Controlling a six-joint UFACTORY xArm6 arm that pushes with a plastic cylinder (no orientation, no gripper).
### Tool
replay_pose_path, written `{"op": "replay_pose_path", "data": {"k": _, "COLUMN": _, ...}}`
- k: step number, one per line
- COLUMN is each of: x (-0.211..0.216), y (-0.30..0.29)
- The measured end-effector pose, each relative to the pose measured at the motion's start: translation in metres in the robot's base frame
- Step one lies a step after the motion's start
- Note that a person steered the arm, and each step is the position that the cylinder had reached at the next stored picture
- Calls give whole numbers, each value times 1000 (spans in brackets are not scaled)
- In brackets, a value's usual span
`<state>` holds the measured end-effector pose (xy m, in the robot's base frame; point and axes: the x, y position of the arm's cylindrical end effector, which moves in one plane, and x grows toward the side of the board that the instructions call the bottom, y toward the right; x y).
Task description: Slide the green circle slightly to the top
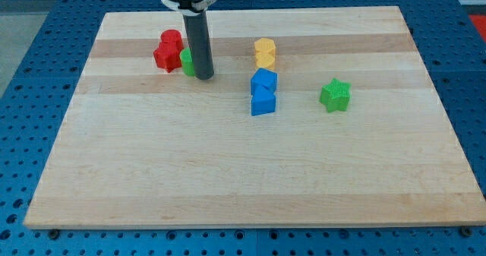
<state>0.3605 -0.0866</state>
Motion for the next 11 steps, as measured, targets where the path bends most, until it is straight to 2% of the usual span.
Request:
{"op": "replay_pose_path", "data": {"k": 1, "x": -13, "y": -6}}
{"op": "replay_pose_path", "data": {"k": 4, "x": 1, "y": -29}}
{"op": "replay_pose_path", "data": {"k": 8, "x": -66, "y": -39}}
{"op": "replay_pose_path", "data": {"k": 10, "x": -56, "y": -39}}
{"op": "replay_pose_path", "data": {"k": 11, "x": -30, "y": -39}}
